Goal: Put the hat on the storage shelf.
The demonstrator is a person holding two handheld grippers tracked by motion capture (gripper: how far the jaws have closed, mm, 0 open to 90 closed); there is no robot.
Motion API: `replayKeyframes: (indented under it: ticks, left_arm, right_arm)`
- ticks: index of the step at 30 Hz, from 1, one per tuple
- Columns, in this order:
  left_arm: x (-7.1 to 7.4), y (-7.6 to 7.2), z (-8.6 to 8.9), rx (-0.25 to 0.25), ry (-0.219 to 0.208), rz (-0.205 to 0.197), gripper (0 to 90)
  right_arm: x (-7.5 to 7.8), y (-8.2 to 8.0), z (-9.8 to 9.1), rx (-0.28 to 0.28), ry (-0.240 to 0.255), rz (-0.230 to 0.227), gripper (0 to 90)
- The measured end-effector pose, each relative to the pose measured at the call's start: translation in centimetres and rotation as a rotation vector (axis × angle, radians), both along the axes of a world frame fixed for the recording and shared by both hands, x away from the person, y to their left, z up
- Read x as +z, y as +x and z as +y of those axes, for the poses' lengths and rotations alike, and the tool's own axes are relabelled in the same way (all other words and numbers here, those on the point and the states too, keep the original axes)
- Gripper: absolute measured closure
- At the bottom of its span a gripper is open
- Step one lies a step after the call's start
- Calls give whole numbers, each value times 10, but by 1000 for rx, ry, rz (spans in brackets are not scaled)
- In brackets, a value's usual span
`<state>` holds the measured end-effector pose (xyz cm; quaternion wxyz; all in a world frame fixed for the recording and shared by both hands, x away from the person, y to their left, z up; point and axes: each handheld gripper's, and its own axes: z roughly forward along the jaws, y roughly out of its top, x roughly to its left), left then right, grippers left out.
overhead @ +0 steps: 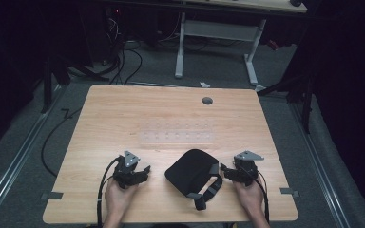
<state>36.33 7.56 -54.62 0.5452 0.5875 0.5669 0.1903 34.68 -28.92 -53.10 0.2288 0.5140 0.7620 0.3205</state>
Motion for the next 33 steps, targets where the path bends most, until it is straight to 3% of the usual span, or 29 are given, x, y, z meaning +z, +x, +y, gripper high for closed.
replayKeyframes:
  ticks: [23, 26, 28, 33]
  left_arm:
    - [0, -1, -1, -10, 0, 6, 301]
    - [0, -1, -1, -10, 0, 7, 299]
    - [0, -1, -1, -10, 1, 7, 297]
    - [0, -1, -1, -10, 2, 6, 293]
  right_arm:
    - [1, -2, -2, 17, 8, 2, 365]
    - [3, -5, -6, 4, 17, 6, 396]
    - [9, -11, -11, -1, 49, -12, 420]
    - [21, -23, -14, 17, 62, -41, 433]
